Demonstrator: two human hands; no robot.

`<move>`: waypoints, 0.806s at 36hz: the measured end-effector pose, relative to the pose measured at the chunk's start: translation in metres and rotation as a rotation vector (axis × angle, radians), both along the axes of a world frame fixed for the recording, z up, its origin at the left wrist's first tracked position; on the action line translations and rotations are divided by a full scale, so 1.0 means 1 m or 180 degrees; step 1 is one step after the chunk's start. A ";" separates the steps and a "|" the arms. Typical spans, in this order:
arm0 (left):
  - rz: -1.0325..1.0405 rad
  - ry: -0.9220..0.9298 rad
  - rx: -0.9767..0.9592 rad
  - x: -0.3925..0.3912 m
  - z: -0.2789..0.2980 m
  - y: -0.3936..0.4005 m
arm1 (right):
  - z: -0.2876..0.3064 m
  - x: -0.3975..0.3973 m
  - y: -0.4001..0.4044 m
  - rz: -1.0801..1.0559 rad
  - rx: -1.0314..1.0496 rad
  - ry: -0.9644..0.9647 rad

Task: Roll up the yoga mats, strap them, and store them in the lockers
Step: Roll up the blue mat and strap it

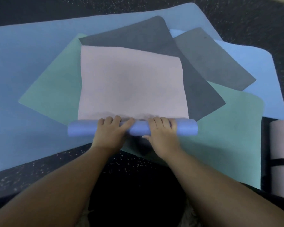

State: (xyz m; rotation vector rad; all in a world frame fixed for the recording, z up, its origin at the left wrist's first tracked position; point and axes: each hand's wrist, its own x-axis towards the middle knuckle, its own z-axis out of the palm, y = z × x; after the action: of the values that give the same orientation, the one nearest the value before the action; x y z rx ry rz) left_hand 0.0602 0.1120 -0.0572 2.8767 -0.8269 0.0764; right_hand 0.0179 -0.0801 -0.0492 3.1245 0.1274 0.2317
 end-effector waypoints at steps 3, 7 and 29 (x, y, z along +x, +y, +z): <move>-0.0085 0.0056 0.0004 -0.019 0.001 0.002 | -0.002 -0.026 0.003 -0.0113 0.0008 0.0145; -0.0109 0.0158 0.0033 -0.041 0.000 0.003 | -0.003 -0.047 0.003 -0.0101 -0.0015 0.0157; 0.0023 0.0808 0.0312 -0.069 0.002 -0.003 | 0.013 -0.061 0.001 -0.0065 0.0307 0.1376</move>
State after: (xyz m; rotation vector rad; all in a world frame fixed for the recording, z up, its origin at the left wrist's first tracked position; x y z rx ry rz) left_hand -0.0090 0.1090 -0.0552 2.8955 -0.7907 -0.3305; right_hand -0.0430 -0.0795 -0.0362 3.2141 0.0865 -0.4538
